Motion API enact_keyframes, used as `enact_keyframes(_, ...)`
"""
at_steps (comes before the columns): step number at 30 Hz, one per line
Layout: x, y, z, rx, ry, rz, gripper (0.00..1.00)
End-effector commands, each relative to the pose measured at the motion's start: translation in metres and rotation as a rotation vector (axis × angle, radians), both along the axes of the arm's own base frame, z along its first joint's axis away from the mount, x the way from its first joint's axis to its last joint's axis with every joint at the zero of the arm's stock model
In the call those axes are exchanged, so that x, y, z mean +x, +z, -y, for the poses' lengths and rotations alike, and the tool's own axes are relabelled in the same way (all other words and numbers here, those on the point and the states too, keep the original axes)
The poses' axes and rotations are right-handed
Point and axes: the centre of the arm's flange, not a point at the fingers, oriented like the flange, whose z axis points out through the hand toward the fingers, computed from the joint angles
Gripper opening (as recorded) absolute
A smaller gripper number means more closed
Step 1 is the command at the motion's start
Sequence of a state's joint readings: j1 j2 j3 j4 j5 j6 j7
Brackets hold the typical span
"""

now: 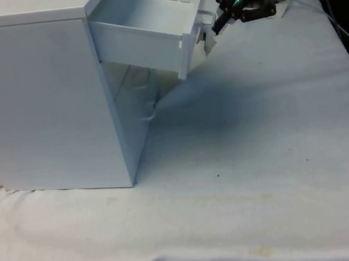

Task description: Open the drawer, then close it.

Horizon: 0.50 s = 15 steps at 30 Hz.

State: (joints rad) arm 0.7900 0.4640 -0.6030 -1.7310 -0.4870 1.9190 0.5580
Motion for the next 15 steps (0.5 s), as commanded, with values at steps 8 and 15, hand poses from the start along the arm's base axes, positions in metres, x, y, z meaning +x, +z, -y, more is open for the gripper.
enact_keyframes(8,0.001,0.015,0.017,0.053,-0.016,0.014,0.00)
enact_keyframes(15,0.003,0.025,0.029,0.088,-0.031,0.021,0.00)
